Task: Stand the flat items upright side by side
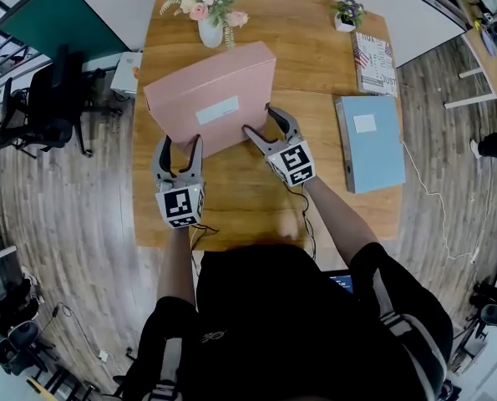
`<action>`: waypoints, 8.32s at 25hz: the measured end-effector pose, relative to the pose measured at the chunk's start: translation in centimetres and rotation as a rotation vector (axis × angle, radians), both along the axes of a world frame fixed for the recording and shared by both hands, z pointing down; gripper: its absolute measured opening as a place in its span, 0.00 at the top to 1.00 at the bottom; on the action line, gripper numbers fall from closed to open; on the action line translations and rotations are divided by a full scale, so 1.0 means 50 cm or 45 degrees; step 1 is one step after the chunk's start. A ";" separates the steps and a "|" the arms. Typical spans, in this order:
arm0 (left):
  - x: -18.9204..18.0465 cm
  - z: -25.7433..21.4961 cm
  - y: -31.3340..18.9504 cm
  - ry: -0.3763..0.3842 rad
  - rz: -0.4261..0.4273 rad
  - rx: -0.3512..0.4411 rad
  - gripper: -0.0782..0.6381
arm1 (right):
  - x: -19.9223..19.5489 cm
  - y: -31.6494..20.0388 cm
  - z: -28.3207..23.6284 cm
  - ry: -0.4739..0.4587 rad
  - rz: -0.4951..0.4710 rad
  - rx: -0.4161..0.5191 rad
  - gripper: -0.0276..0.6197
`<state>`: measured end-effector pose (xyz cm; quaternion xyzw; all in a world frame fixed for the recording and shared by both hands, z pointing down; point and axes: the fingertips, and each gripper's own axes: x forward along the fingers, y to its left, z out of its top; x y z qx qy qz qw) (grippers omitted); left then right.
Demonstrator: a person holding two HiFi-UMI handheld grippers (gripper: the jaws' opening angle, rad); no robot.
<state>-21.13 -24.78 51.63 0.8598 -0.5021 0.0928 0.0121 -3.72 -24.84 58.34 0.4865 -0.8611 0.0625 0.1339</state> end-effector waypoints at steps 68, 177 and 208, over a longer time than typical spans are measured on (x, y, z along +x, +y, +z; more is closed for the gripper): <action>-0.005 0.048 0.032 0.108 -0.258 -0.121 0.43 | 0.044 -0.068 0.026 0.003 -0.020 -0.003 0.47; 0.981 0.263 0.321 0.206 0.447 -1.146 0.38 | 1.017 0.534 0.120 -0.440 0.497 -0.785 0.47; 0.990 0.359 0.305 0.158 0.303 -1.245 0.35 | 0.974 0.417 0.217 -0.269 0.290 -1.006 0.41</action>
